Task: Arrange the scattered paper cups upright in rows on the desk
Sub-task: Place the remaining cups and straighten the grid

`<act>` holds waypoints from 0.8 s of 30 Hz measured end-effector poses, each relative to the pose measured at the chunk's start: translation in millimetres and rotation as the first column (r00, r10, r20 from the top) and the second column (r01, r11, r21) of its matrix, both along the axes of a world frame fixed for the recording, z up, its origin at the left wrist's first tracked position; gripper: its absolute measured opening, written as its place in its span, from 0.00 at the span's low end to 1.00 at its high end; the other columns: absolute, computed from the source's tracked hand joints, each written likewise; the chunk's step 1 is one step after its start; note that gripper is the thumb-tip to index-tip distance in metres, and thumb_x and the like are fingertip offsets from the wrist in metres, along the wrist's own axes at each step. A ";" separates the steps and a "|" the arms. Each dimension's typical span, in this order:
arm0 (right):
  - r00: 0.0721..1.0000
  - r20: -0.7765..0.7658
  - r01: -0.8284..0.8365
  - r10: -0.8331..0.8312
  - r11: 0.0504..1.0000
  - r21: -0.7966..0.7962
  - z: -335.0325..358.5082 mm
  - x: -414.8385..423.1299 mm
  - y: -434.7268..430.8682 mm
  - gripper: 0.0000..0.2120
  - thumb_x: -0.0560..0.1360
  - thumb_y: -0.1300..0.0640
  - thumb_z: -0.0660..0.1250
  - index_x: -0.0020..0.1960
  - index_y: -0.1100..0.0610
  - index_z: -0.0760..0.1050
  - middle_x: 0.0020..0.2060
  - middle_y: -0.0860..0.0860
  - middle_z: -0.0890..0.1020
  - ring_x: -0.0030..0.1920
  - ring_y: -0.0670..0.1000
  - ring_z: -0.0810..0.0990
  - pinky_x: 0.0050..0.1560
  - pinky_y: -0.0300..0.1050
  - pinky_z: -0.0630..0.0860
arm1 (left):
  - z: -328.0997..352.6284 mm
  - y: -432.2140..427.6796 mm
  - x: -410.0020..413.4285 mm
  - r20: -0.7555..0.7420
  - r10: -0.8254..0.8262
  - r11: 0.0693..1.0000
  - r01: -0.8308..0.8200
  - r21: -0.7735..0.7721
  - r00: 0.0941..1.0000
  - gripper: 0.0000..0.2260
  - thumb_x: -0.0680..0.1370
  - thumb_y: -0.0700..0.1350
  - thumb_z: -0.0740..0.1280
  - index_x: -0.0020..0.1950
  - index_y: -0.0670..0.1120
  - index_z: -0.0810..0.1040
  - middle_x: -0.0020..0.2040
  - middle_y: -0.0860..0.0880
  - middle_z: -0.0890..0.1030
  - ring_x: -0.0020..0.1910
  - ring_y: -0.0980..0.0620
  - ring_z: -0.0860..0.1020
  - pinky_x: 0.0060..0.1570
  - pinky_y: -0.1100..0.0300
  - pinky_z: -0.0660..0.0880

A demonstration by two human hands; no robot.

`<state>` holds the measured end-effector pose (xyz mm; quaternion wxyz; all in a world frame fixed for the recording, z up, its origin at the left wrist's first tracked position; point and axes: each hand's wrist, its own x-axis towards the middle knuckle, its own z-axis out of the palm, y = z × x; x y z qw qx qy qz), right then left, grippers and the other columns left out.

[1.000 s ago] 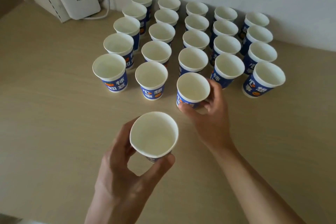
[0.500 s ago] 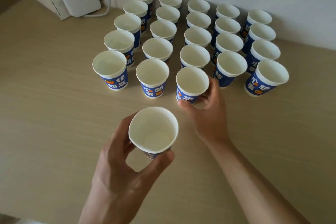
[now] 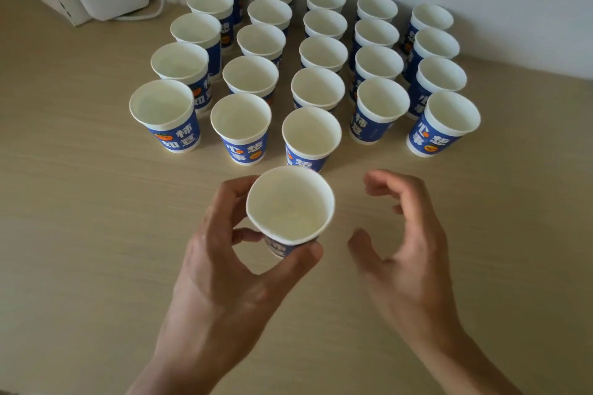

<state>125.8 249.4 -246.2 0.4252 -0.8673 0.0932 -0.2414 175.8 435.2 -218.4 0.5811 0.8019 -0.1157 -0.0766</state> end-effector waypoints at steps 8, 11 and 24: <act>0.980 -0.060 -0.176 0.191 0.966 0.189 11.5 -4.5 -7.5 0.35 0.66 0.48 0.74 0.71 0.44 0.69 0.62 0.35 0.79 0.64 0.44 0.78 0.60 0.42 0.75 | 0.2 -43.3 3.9 0.005 -0.124 0.992 0.124 0.016 0.992 0.27 0.64 0.53 0.78 0.61 0.57 0.75 0.56 0.62 0.83 0.58 0.59 0.81 0.53 0.55 0.80; 0.992 -0.019 -0.117 0.124 0.972 0.203 6.5 0.7 -12.9 0.32 0.65 0.46 0.75 0.68 0.44 0.71 0.60 0.35 0.80 0.61 0.46 0.80 0.56 0.49 0.78 | 2.0 -51.5 5.4 0.011 -0.156 0.988 0.156 0.017 0.988 0.28 0.65 0.53 0.78 0.63 0.56 0.76 0.56 0.61 0.83 0.58 0.59 0.81 0.52 0.56 0.80; 0.993 0.004 0.110 -0.119 0.927 0.359 -27.8 48.2 -50.4 0.33 0.65 0.57 0.80 0.66 0.52 0.71 0.56 0.43 0.82 0.54 0.48 0.83 0.54 0.45 0.81 | -11.6 -37.6 -8.9 -0.068 -0.110 0.993 0.112 0.023 0.992 0.36 0.60 0.65 0.74 0.67 0.59 0.73 0.59 0.63 0.81 0.61 0.64 0.79 0.55 0.58 0.80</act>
